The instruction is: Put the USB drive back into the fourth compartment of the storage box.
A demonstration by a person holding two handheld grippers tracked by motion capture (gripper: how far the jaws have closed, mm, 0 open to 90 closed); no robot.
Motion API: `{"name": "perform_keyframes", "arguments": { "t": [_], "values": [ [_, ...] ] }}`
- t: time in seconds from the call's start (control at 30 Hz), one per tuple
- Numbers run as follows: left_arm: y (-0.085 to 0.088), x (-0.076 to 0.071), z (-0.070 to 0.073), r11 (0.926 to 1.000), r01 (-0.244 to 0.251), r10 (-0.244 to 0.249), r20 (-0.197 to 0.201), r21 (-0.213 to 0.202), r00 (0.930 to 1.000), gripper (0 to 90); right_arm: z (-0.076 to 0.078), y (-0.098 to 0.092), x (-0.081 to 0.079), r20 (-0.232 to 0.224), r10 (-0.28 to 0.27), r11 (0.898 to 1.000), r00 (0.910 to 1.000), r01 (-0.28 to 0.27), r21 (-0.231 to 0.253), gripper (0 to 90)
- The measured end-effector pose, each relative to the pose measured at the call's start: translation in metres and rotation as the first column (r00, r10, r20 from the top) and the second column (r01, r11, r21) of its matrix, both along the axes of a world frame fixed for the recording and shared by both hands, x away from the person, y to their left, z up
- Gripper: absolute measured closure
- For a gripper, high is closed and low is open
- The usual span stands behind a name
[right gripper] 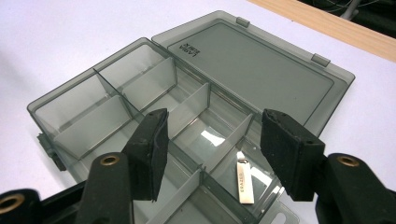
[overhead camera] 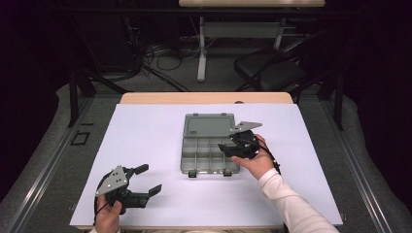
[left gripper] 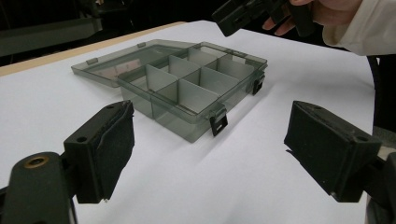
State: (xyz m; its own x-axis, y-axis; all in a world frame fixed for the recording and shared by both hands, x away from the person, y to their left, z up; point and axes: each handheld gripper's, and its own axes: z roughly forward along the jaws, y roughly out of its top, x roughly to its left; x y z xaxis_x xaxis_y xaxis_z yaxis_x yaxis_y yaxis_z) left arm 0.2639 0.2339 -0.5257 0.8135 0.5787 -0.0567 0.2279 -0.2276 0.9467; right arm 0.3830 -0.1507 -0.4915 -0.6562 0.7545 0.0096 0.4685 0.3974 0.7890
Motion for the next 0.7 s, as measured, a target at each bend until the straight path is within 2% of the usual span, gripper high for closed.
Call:
{"name": "perform_keyframes", "arguments": {
  "t": [0.13, 0.2, 0.27, 0.5, 0.7],
  "values": [
    [-0.001, 0.001, -0.001, 1.0000, 0.003, -0.003, -0.004, -0.001, 1.0000, 15.8, 0.002, 0.000, -0.002, -0.006, -0.001, 1.000, 1.0000, 0.001, 0.021, 33.3],
    [-0.002, 0.001, -0.001, 1.0000, 0.005, -0.004, -0.006, 0.006, 1.0000, 15.8, 0.003, -0.001, -0.003, 0.008, 0.007, 1.000, 0.9999, -0.007, 0.019, 28.6],
    [-0.003, 0.001, -0.001, 1.0000, 0.005, -0.005, -0.004, 0.009, 1.0000, 15.8, 0.003, -0.001, -0.003, -0.010, 0.010, 1.000, 0.9999, -0.010, 0.027, 24.8],
    [-0.003, 0.001, -0.001, 0.9999, 0.006, -0.006, -0.004, 0.011, 1.0000, 15.8, 0.003, 0.001, -0.009, 0.001, 0.001, 1.000, 1.0000, -0.001, 0.018, 14.9],
    [-0.004, 0.002, -0.001, 0.9999, 0.008, -0.008, -0.005, 0.009, 1.0000, 15.8, 0.004, 0.001, -0.016, 0.014, -0.011, 1.000, 0.9998, 0.010, 0.029, 14.0]
  ]
}}
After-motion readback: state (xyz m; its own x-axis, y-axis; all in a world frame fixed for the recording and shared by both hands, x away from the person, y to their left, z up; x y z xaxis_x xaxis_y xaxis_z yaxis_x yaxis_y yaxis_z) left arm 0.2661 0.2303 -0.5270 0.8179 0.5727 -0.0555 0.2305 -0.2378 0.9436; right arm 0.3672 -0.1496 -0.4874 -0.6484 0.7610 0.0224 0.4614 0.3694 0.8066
